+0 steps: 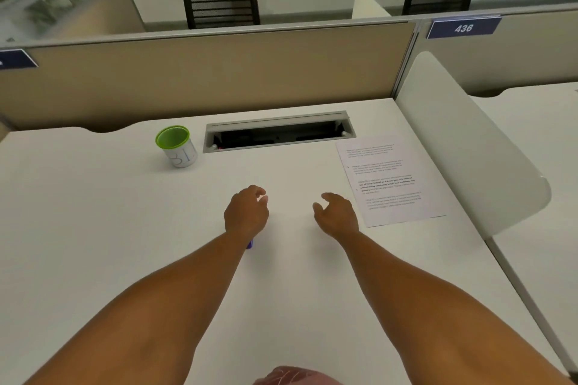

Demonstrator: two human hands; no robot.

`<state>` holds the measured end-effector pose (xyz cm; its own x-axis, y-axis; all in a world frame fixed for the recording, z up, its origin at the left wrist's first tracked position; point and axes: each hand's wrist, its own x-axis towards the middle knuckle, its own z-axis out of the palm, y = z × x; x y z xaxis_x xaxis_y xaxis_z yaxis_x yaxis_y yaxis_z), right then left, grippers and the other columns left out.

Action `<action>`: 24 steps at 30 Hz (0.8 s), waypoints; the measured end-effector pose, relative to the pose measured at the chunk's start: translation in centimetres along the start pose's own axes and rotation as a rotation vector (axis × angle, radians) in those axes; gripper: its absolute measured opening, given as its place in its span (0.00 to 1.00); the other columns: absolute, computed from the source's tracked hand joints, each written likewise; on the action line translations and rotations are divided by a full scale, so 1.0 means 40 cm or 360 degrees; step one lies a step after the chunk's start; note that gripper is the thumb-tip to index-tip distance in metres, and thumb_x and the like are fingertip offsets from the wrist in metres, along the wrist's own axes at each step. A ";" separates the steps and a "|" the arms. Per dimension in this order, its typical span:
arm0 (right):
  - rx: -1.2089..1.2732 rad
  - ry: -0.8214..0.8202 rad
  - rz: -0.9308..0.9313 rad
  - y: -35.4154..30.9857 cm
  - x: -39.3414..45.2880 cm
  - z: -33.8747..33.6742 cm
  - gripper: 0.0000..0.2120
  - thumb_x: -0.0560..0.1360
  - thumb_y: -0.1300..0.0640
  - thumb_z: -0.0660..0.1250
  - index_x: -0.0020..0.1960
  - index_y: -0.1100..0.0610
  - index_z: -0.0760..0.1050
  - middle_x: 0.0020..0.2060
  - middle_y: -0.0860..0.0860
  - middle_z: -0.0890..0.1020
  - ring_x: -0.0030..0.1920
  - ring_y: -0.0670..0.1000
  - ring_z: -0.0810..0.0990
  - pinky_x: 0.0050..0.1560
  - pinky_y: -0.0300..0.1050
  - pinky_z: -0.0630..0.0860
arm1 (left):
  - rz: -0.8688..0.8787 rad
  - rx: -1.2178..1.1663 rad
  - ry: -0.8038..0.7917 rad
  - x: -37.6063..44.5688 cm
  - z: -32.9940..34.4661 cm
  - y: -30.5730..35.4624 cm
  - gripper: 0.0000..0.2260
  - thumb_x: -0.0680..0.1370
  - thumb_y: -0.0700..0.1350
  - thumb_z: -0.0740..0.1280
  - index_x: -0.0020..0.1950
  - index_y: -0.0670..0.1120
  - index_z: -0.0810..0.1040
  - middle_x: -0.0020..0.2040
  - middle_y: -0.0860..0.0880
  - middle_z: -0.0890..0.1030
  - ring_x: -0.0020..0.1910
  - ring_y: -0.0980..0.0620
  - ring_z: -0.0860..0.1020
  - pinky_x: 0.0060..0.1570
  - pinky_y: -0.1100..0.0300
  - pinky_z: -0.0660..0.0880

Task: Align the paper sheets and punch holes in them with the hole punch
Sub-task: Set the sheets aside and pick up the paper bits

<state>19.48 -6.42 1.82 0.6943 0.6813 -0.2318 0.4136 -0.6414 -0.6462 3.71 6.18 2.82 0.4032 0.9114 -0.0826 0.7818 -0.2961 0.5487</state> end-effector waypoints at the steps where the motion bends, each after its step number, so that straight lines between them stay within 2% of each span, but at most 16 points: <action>1: -0.0019 -0.0010 -0.0024 -0.007 -0.006 0.014 0.23 0.78 0.50 0.62 0.71 0.56 0.69 0.70 0.51 0.73 0.72 0.52 0.69 0.70 0.50 0.67 | -0.0033 -0.0003 0.0008 -0.003 -0.008 -0.018 0.10 0.81 0.49 0.62 0.61 0.51 0.76 0.61 0.52 0.80 0.59 0.49 0.77 0.55 0.53 0.75; 8: -0.0127 -0.0072 -0.0143 -0.047 -0.038 0.100 0.24 0.79 0.48 0.60 0.73 0.56 0.67 0.73 0.50 0.69 0.74 0.51 0.65 0.70 0.50 0.66 | -0.0304 -0.0063 -0.0005 -0.007 -0.031 -0.129 0.12 0.79 0.50 0.64 0.62 0.50 0.75 0.62 0.49 0.77 0.59 0.46 0.77 0.54 0.51 0.77; 12: -0.0206 -0.0118 -0.0202 -0.060 -0.056 0.150 0.25 0.80 0.48 0.58 0.75 0.56 0.64 0.75 0.50 0.64 0.76 0.50 0.58 0.72 0.51 0.63 | -0.0438 -0.0101 -0.0092 -0.008 -0.026 -0.177 0.17 0.79 0.53 0.64 0.65 0.48 0.73 0.63 0.47 0.77 0.59 0.45 0.77 0.56 0.51 0.75; 15: -0.0273 -0.0149 -0.0258 -0.065 -0.066 0.187 0.24 0.81 0.48 0.56 0.75 0.56 0.63 0.76 0.51 0.62 0.77 0.50 0.54 0.71 0.51 0.63 | -0.0546 -0.0181 -0.0173 -0.009 -0.016 -0.202 0.18 0.79 0.53 0.62 0.65 0.46 0.74 0.59 0.47 0.78 0.55 0.46 0.79 0.50 0.55 0.74; 16: -0.0293 -0.0158 -0.0271 -0.066 -0.068 0.199 0.24 0.81 0.48 0.56 0.75 0.56 0.63 0.77 0.51 0.61 0.78 0.50 0.53 0.70 0.52 0.64 | -0.0559 -0.0209 -0.0191 -0.009 -0.011 -0.208 0.16 0.79 0.53 0.62 0.61 0.46 0.77 0.56 0.47 0.80 0.50 0.46 0.79 0.46 0.57 0.73; 18: -0.0323 -0.0174 -0.0299 -0.070 -0.072 0.218 0.24 0.81 0.49 0.55 0.75 0.56 0.63 0.78 0.50 0.59 0.79 0.51 0.50 0.70 0.52 0.64 | -0.0560 -0.0275 -0.0209 -0.010 -0.002 -0.213 0.12 0.79 0.52 0.60 0.45 0.46 0.79 0.46 0.45 0.80 0.38 0.48 0.76 0.35 0.59 0.70; 20: -0.0345 -0.0194 -0.0317 -0.071 -0.075 0.238 0.23 0.81 0.49 0.55 0.75 0.55 0.63 0.78 0.49 0.57 0.79 0.50 0.48 0.70 0.53 0.65 | -0.0608 -0.0353 -0.0204 -0.009 0.005 -0.212 0.17 0.79 0.51 0.59 0.32 0.47 0.72 0.37 0.46 0.75 0.32 0.47 0.71 0.30 0.60 0.66; 22: -0.0399 -0.0209 -0.0347 -0.069 -0.078 0.256 0.23 0.81 0.50 0.55 0.75 0.55 0.62 0.79 0.49 0.56 0.79 0.50 0.47 0.70 0.52 0.64 | -0.0662 -0.0422 -0.0204 -0.006 0.011 -0.211 0.18 0.79 0.50 0.58 0.30 0.46 0.69 0.38 0.45 0.75 0.31 0.47 0.70 0.30 0.60 0.65; 24: -0.0476 -0.0203 -0.0396 -0.064 -0.082 0.273 0.24 0.82 0.49 0.54 0.76 0.56 0.61 0.79 0.50 0.54 0.79 0.52 0.45 0.74 0.51 0.61 | -0.0679 -0.0442 -0.0213 -0.003 0.021 -0.213 0.18 0.79 0.52 0.58 0.33 0.47 0.73 0.45 0.43 0.78 0.31 0.48 0.72 0.31 0.60 0.67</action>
<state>9.70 -3.16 -3.70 0.4805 0.8549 -0.1954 0.7260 -0.5128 -0.4581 -2.61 8.37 -2.55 0.1480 0.8844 -0.4427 0.7416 0.1969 0.6413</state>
